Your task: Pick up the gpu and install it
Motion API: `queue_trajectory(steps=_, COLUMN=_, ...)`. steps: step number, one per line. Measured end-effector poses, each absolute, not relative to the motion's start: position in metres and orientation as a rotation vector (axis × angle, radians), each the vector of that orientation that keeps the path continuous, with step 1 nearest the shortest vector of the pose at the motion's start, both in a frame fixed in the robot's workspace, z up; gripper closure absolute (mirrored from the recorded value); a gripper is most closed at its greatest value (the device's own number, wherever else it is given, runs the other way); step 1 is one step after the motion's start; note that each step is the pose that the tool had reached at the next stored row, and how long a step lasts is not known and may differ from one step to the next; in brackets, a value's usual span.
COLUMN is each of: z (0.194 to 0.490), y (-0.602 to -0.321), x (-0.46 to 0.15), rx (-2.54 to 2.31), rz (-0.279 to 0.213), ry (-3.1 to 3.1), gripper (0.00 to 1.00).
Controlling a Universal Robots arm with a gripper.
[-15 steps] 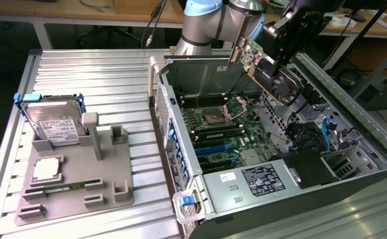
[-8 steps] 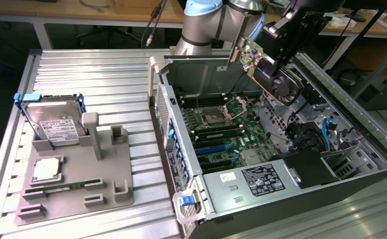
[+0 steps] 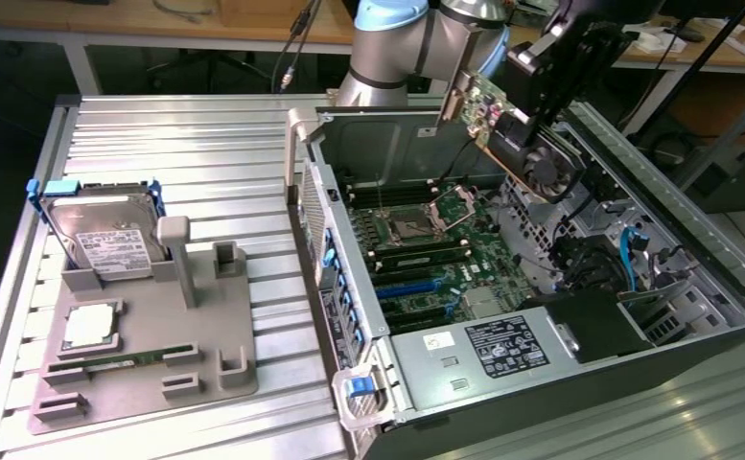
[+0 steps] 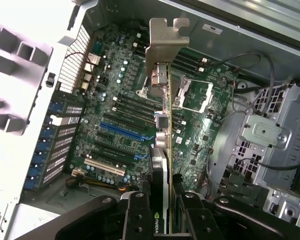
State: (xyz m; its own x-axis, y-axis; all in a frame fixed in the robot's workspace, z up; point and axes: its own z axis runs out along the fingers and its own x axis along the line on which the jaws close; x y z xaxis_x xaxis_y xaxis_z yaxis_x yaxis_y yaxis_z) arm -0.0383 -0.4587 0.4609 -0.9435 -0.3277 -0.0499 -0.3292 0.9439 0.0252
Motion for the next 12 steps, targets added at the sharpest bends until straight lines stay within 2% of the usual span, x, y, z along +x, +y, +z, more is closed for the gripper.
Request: queue_trajectory(steps=12, z=0.4609, y=-0.4586, x=-0.0383, rx=-0.541, rz=0.052, ry=3.049, gripper=0.73)
